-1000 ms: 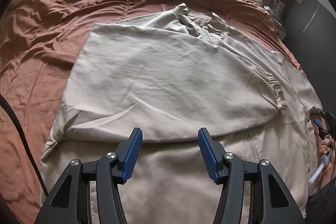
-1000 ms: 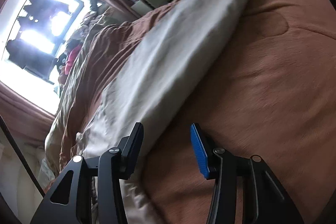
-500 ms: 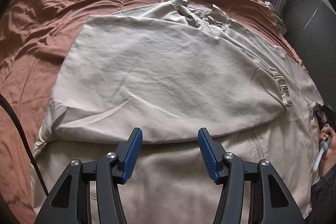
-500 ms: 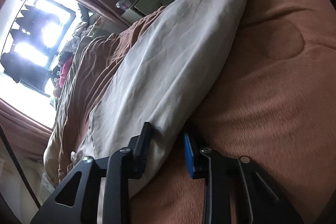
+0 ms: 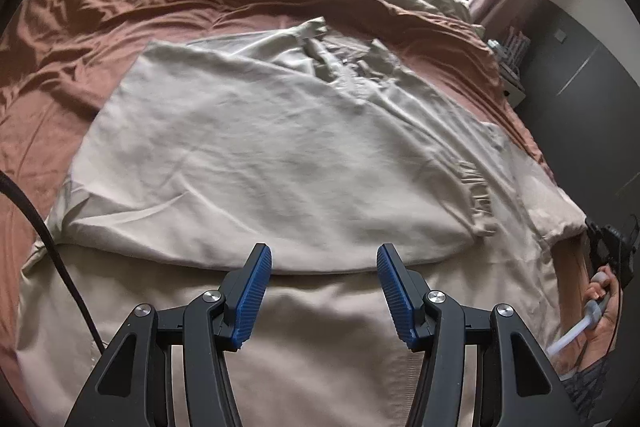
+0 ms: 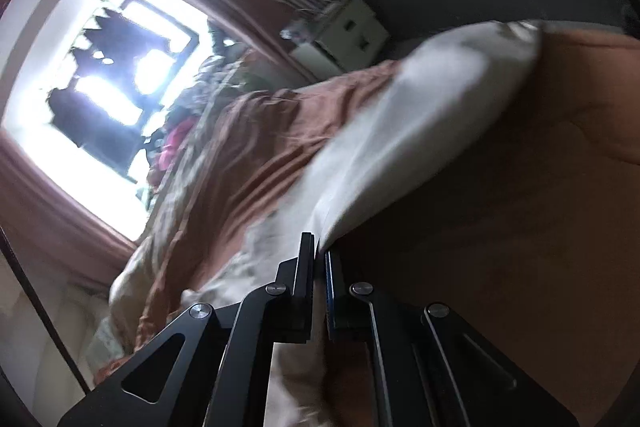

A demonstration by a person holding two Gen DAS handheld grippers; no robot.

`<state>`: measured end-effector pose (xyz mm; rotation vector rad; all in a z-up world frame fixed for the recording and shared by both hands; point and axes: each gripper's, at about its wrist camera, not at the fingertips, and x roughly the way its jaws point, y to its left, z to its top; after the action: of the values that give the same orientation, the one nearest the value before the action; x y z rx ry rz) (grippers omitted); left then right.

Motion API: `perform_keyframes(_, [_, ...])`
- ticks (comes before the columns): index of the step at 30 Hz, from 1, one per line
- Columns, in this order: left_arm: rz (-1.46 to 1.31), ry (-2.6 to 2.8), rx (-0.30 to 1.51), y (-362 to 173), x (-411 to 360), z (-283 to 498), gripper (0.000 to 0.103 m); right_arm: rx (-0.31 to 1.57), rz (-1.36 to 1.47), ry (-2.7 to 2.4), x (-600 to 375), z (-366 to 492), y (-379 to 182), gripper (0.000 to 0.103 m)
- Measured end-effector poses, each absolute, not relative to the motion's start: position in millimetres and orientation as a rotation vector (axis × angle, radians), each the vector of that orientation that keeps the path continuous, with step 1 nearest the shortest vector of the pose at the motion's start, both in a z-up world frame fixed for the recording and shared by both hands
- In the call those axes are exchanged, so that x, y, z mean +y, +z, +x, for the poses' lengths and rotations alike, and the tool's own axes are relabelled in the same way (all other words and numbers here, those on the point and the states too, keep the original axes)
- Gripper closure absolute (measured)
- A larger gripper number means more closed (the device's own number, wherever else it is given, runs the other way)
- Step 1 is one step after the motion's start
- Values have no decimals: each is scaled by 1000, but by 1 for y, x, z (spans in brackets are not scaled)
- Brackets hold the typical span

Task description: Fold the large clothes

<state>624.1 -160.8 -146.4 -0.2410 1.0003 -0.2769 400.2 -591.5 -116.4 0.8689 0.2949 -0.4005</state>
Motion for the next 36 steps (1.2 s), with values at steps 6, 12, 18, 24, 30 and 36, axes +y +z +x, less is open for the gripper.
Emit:
perform_keyframes(6, [-321,-270,973,-143,-164,617,46,305,796,-272,-553,404,-95,102])
perform_keyframes(12, [-328,-254,963,-153,-160,611,46,404,724,-161,-513,423,-102,102])
perform_keyframes(18, [-377,-262,956,-158,-149,610,46,520,679,-81,-481,451,-123,102])
perform_keyframes(24, [-424,-286,961,-161,-146,609,46,650,605,-36,-459,478,-134,102])
perform_keyframes(30, [-471,-300,947,-158,-135,609,46,796,592,-71,-451,488,-144,102])
perform_keyframes(36, [-522,-293,944,-158,-124,608,46,780,707,-79,-467,455,-138,102])
